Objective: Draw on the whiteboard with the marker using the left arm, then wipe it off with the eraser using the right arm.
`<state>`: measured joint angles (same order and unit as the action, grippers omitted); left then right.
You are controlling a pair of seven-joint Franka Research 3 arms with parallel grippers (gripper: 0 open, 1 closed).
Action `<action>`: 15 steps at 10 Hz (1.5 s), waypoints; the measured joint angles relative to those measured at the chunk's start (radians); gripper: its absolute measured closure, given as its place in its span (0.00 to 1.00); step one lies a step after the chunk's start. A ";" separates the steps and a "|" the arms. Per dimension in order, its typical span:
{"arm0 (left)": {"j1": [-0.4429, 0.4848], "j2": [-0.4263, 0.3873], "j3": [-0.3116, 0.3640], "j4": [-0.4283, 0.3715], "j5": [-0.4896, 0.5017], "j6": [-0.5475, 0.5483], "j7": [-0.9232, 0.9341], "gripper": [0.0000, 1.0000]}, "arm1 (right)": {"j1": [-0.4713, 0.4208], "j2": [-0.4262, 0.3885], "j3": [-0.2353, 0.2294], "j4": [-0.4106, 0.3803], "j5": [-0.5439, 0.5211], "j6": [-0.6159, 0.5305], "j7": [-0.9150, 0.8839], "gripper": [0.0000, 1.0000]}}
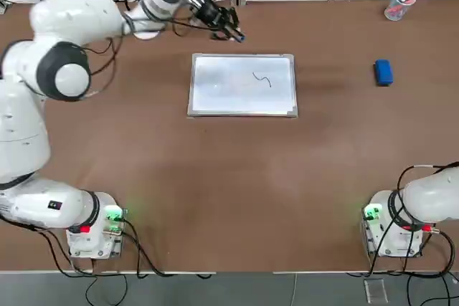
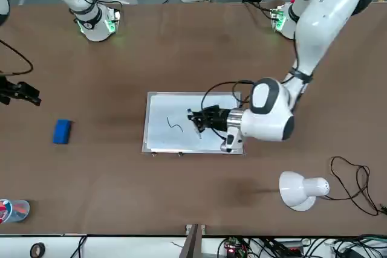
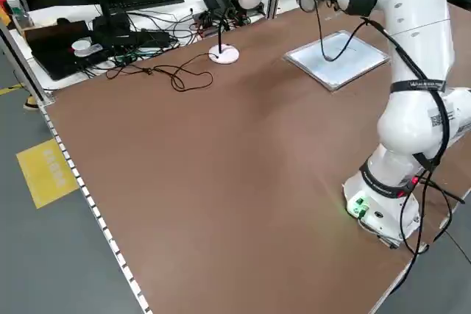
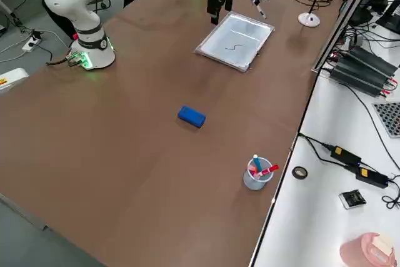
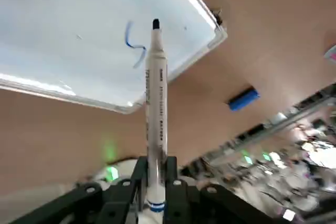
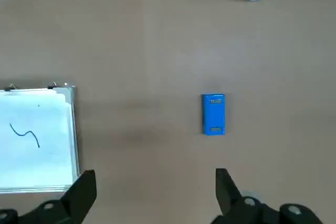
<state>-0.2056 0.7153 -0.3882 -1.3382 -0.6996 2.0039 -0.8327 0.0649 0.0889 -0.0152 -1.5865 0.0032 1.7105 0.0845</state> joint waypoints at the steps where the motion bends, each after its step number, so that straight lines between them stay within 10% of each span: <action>1: 0.017 -0.033 0.000 0.000 0.090 -0.037 0.007 0.82 | -0.004 0.000 -0.004 -0.016 -0.001 0.016 -0.037 0.00; 5: 0.079 -0.133 0.002 -0.031 0.473 -0.230 0.194 0.82 | -0.092 -0.001 -0.014 -0.161 -0.002 0.220 -0.281 0.00; 9: 0.181 -0.191 0.005 -0.143 0.638 -0.253 0.426 0.82 | -0.162 0.018 -0.018 -0.362 -0.002 0.524 -0.444 0.00; 15: 0.315 -0.290 0.008 -0.432 0.755 -0.014 0.674 0.82 | -0.201 0.170 -0.018 -0.550 -0.001 0.931 -0.463 0.00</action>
<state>0.1096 0.4248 -0.3807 -1.7705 0.0557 1.9903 -0.1584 -0.1362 0.2590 -0.0333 -2.1364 0.0019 2.6413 -0.3784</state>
